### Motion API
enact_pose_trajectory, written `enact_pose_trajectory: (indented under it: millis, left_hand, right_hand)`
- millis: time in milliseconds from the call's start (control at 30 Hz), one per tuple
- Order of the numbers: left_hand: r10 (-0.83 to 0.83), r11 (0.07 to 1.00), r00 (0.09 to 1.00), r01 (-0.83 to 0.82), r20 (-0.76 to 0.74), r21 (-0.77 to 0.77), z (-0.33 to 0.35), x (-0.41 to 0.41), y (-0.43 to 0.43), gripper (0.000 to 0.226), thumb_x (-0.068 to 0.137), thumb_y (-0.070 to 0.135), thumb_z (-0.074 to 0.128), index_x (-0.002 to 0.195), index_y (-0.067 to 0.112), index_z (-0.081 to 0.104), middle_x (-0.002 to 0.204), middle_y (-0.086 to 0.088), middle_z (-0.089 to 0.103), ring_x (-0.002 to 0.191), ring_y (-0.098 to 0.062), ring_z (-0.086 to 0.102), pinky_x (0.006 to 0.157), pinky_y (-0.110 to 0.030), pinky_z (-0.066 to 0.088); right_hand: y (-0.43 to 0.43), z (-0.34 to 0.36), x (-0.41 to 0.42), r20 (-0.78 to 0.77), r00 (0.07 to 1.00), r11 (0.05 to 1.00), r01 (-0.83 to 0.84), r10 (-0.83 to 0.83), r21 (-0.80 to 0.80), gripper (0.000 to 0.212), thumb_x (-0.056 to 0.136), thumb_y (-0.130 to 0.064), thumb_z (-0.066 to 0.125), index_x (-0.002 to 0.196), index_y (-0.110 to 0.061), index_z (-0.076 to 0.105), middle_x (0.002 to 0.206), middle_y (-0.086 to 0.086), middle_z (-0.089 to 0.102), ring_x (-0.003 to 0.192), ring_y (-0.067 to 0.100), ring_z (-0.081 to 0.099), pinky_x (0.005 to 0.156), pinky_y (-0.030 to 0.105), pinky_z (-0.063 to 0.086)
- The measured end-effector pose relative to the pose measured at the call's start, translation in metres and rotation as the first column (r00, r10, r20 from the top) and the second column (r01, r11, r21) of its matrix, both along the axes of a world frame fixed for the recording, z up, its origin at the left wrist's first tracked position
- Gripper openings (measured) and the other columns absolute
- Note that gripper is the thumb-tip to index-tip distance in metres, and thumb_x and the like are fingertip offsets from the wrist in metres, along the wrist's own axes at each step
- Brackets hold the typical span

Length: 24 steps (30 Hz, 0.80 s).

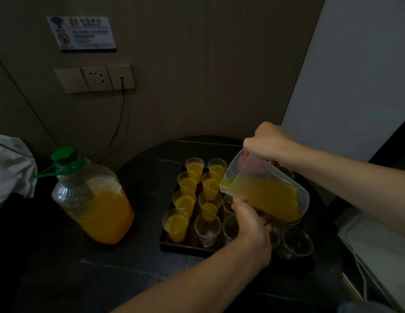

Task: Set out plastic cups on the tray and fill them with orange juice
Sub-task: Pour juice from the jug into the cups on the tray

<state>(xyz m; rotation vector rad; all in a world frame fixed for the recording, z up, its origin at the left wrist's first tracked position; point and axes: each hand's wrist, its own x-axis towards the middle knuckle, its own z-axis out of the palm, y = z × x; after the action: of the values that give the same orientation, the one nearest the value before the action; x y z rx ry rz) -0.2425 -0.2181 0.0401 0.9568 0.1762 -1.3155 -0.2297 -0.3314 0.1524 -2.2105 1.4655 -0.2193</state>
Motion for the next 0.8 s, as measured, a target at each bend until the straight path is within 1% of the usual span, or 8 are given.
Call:
enact_pose_trajectory:
  millis: [100, 167, 367, 467, 567, 633, 733, 800]
  left_hand:
    - [-0.008, 1.0, 1.0, 0.008, 0.006, 0.001, -0.0006, -0.0008, -0.001, 0.041, 0.106, 0.045, 0.038, 0.143, 0.029, 0.046, 0.121, -0.011, 0.063, 0.114, -0.034, 0.063, 0.108, -0.052, 0.047]
    - [-0.003, 1.0, 1.0, 0.003, 0.002, 0.001, -0.0013, -0.0007, -0.0019, 0.042, 0.106, 0.045, 0.037, 0.144, 0.03, 0.045, 0.123, -0.011, 0.063, 0.113, -0.035, 0.063, 0.106, -0.052, 0.048]
    - [0.006, 1.0, 1.0, -0.006, -0.005, 0.0, -0.0028, -0.0025, -0.0034, 0.046, 0.104, 0.046, 0.041, 0.148, 0.033, 0.039, 0.124, -0.012, 0.062, 0.113, -0.036, 0.063, 0.106, -0.054, 0.048]
    - [0.004, 1.0, 1.0, -0.004, 0.004, -0.017, -0.0014, -0.0016, -0.0032, 0.046, 0.105, 0.043, 0.039, 0.148, 0.03, 0.04, 0.122, -0.013, 0.063, 0.112, -0.035, 0.064, 0.106, -0.053, 0.048]
    - [-0.013, 1.0, 1.0, 0.013, 0.005, -0.02, 0.002, -0.0011, -0.0022, 0.046, 0.106, 0.044, 0.035, 0.146, 0.024, 0.045, 0.121, -0.013, 0.064, 0.115, -0.034, 0.063, 0.109, -0.052, 0.045]
    - [-0.016, 1.0, 1.0, 0.016, -0.007, -0.022, 0.0019, -0.0006, -0.0023, 0.047, 0.106, 0.045, 0.036, 0.149, 0.025, 0.042, 0.124, -0.013, 0.063, 0.116, -0.035, 0.062, 0.11, -0.052, 0.045]
    - [-0.019, 1.0, 1.0, 0.019, 0.006, -0.016, -0.0008, -0.0015, -0.0025, 0.048, 0.105, 0.045, 0.038, 0.15, 0.029, 0.038, 0.125, -0.013, 0.063, 0.115, -0.034, 0.063, 0.108, -0.052, 0.047]
    - [-0.01, 1.0, 1.0, 0.01, 0.018, -0.021, -0.0038, -0.0017, -0.0032, 0.048, 0.104, 0.046, 0.039, 0.15, 0.031, 0.038, 0.125, -0.013, 0.064, 0.113, -0.033, 0.064, 0.105, -0.051, 0.049]
  right_hand:
    - [0.0003, 0.0013, -0.0007, -0.01, 1.0, 1.0, 0.001, -0.001, -0.01, 0.013, 0.084, -0.023, 0.067, 0.08, -0.011, 0.065, 0.072, 0.006, 0.062, 0.068, 0.022, 0.063, 0.059, 0.032, 0.046]
    - [0.0003, 0.002, -0.0013, -0.014, 1.0, 1.0, 0.004, -0.004, -0.015, 0.013, 0.084, -0.023, 0.066, 0.08, -0.011, 0.064, 0.071, 0.006, 0.061, 0.066, 0.022, 0.062, 0.058, 0.031, 0.045]
    - [-0.0004, 0.0023, -0.0008, -0.013, 1.0, 1.0, -0.007, 0.007, -0.008, 0.013, 0.086, -0.023, 0.066, 0.083, -0.01, 0.065, 0.075, 0.007, 0.064, 0.07, 0.023, 0.065, 0.058, 0.031, 0.046]
    - [-0.0006, 0.0022, 0.0008, -0.005, 1.0, 1.0, 0.006, -0.006, -0.017, 0.013, 0.086, -0.023, 0.066, 0.084, -0.01, 0.066, 0.074, 0.007, 0.064, 0.07, 0.023, 0.065, 0.059, 0.031, 0.047]
    - [-0.0008, 0.0025, 0.0008, -0.003, 1.0, 1.0, 0.017, -0.018, -0.021, 0.013, 0.085, -0.023, 0.066, 0.084, -0.009, 0.067, 0.071, 0.006, 0.064, 0.067, 0.023, 0.065, 0.056, 0.03, 0.045]
    - [-0.0003, 0.0028, 0.0009, -0.015, 1.0, 0.999, 0.016, -0.016, -0.031, 0.015, 0.085, -0.024, 0.066, 0.083, -0.009, 0.068, 0.07, 0.006, 0.065, 0.066, 0.022, 0.066, 0.054, 0.029, 0.046]
    - [-0.0004, 0.0038, 0.0016, -0.028, 0.999, 0.999, 0.015, -0.016, -0.033, 0.015, 0.085, -0.024, 0.067, 0.084, -0.01, 0.068, 0.074, 0.007, 0.067, 0.07, 0.023, 0.068, 0.059, 0.032, 0.049]
    - [-0.0006, 0.0044, 0.0018, -0.031, 0.999, 1.0, 0.009, -0.01, -0.03, 0.014, 0.084, -0.023, 0.067, 0.084, -0.01, 0.067, 0.074, 0.007, 0.066, 0.07, 0.023, 0.067, 0.058, 0.032, 0.049]
